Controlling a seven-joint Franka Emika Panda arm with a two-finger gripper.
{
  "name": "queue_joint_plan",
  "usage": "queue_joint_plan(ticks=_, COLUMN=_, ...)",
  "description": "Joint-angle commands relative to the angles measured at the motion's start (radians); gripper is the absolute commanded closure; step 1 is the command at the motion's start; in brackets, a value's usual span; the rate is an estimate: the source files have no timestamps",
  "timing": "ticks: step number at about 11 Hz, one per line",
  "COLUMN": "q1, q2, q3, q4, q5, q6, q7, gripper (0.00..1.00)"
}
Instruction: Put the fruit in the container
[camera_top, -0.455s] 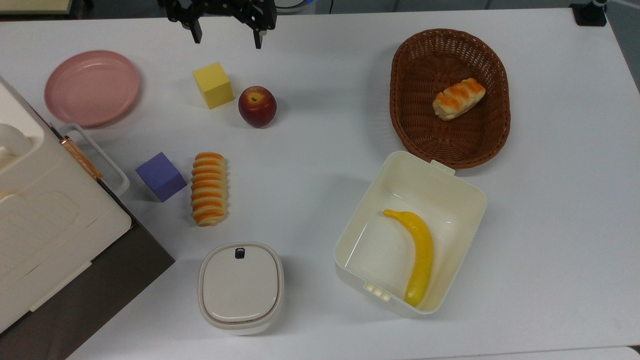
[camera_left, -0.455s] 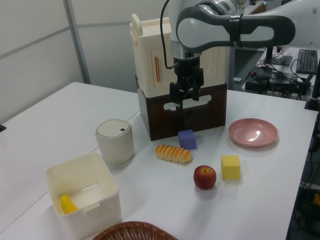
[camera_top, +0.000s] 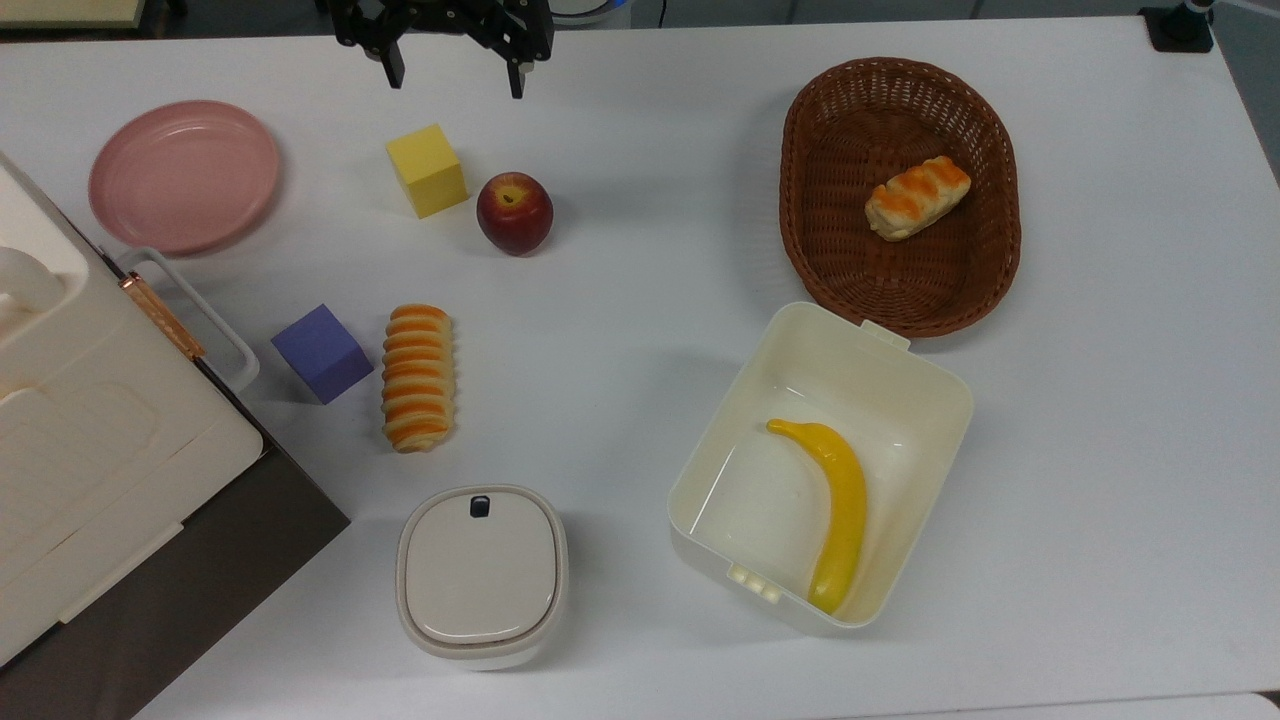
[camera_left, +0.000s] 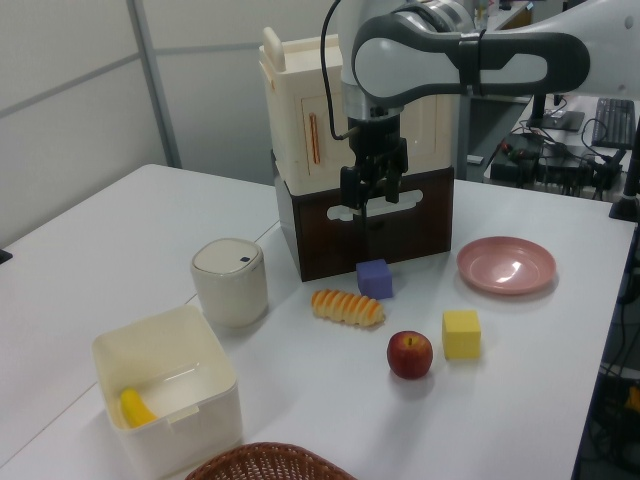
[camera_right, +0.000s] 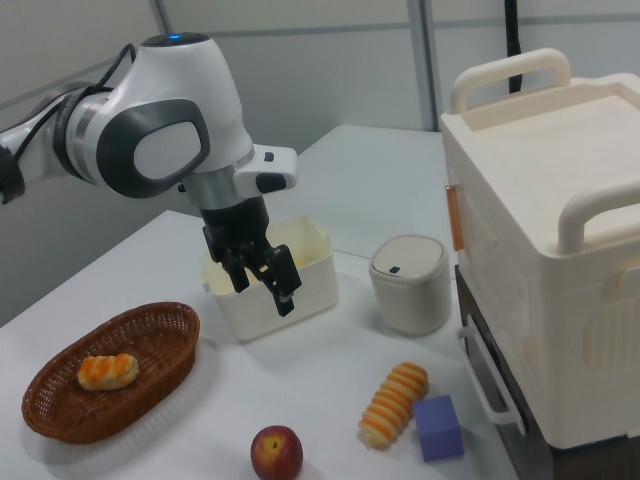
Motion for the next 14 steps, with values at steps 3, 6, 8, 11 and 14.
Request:
queue_joint_plan(ticks=3, q1=0.001, q2=-0.016, q3=-0.01, q4=-0.026, q5=-0.012, q6=-0.018, q7=-0.019, gripper=0.0)
queue_joint_plan(ticks=6, q1=0.007, q2=-0.013, q3=-0.008, q4=-0.065, q5=-0.021, q6=-0.018, q7=-0.034, gripper=0.0)
queue_joint_plan(ticks=8, q1=0.001, q2=0.02, q3=-0.01, q4=-0.081, q5=-0.027, q6=-0.017, q7=-0.112, gripper=0.0)
queue_joint_plan(ticks=11, q1=0.007, q2=0.074, q3=-0.007, q4=-0.089, q5=-0.029, q6=-0.02, q7=-0.125, gripper=0.0)
queue_joint_plan(ticks=14, q1=0.02, q2=0.083, q3=-0.001, q4=-0.19, q5=-0.033, q6=0.031, q7=-0.126, gripper=0.0)
